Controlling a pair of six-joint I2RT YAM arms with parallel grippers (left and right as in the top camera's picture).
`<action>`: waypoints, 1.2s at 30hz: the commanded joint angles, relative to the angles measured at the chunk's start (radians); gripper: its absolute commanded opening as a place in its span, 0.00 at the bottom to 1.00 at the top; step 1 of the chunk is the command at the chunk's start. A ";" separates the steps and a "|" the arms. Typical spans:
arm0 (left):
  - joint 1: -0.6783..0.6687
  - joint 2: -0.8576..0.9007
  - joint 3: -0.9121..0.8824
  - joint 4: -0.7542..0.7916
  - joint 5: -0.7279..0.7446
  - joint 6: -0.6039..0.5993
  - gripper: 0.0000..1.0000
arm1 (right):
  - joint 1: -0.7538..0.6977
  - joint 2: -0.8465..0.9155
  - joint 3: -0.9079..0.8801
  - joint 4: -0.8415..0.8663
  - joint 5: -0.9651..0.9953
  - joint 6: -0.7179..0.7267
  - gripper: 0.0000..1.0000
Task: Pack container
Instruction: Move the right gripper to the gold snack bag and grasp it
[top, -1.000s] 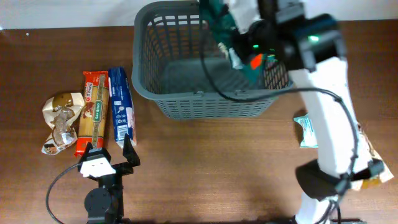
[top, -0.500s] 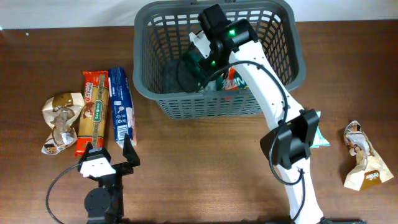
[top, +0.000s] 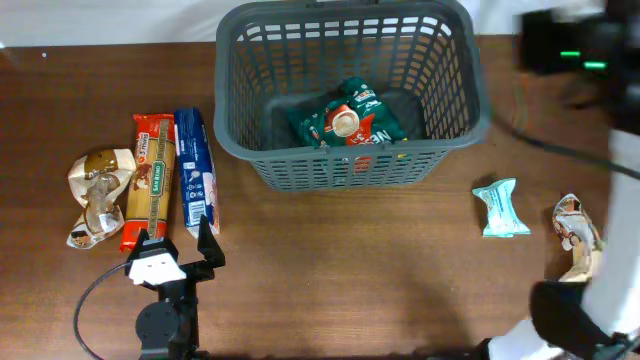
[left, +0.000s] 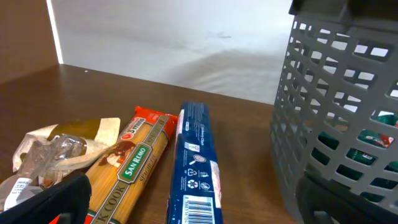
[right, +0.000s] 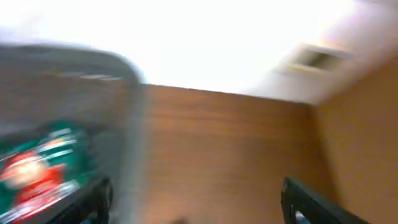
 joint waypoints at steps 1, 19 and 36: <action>-0.005 -0.005 -0.004 -0.001 -0.007 0.002 0.99 | -0.205 0.011 -0.039 0.016 0.016 0.009 0.82; -0.005 -0.005 -0.004 -0.001 -0.008 0.002 0.99 | -0.452 0.011 -0.885 0.019 0.085 0.012 0.77; -0.005 -0.005 -0.004 -0.001 -0.008 0.002 0.99 | -0.583 0.011 -1.287 0.323 0.151 0.123 0.74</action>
